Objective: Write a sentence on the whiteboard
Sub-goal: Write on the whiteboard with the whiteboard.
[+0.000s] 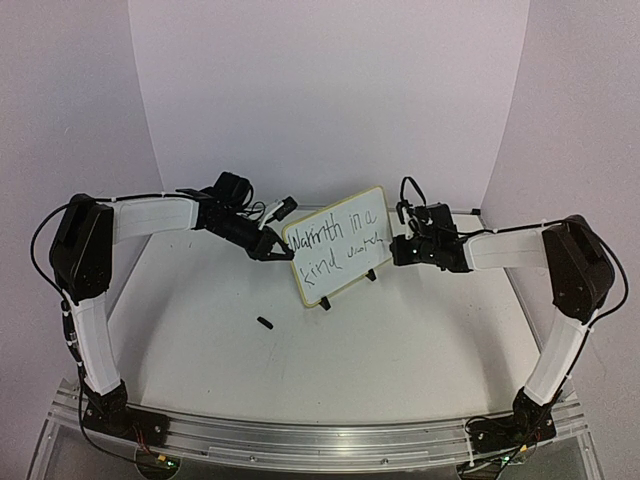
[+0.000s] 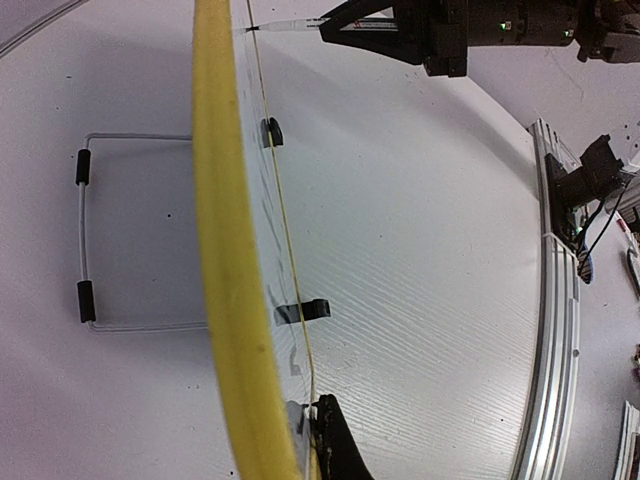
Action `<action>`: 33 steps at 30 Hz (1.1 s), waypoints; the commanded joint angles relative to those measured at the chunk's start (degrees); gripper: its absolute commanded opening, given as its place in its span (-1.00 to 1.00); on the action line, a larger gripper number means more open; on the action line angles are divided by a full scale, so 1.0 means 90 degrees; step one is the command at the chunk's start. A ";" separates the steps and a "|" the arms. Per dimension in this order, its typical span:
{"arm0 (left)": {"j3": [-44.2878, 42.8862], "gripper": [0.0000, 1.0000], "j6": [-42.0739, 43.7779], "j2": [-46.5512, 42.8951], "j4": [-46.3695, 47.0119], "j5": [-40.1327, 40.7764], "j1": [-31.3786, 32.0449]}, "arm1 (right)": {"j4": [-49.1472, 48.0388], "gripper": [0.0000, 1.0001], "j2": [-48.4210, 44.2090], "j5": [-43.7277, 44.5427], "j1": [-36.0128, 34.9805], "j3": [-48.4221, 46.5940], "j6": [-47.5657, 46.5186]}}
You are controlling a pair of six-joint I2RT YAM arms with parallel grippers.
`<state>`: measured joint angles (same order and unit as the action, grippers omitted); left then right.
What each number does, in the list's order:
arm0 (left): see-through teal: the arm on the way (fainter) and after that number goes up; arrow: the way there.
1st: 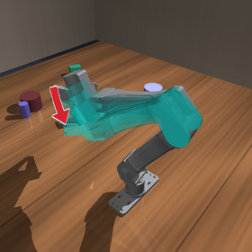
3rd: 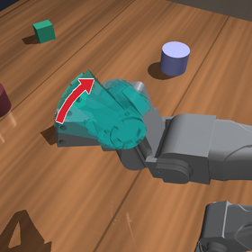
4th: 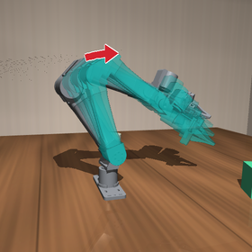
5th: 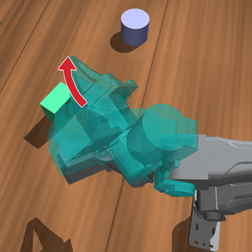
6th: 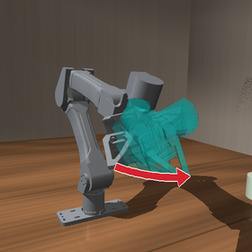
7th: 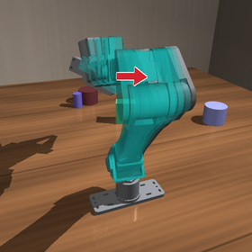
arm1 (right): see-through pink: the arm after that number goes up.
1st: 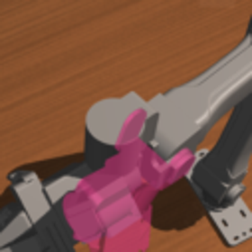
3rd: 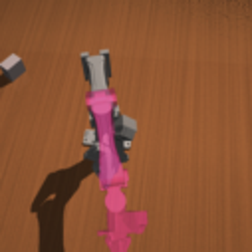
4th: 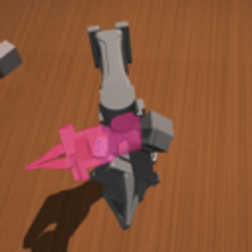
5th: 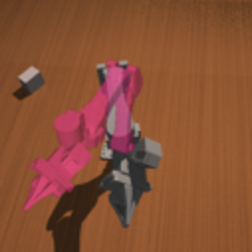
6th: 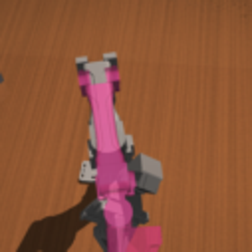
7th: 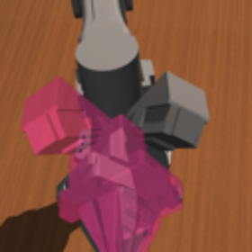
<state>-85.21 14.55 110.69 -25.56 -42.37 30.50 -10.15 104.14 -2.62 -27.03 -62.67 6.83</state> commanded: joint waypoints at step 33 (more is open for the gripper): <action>0.0132 -1.00 0.0083 0.0408 -0.0836 0.0157 0.0283 | -0.0142 -1.00 0.0233 0.0348 0.0004 -0.0244 0.0130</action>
<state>-85.21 14.55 110.69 -25.56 -42.39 30.50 -10.31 104.72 0.16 -27.03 -62.37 8.45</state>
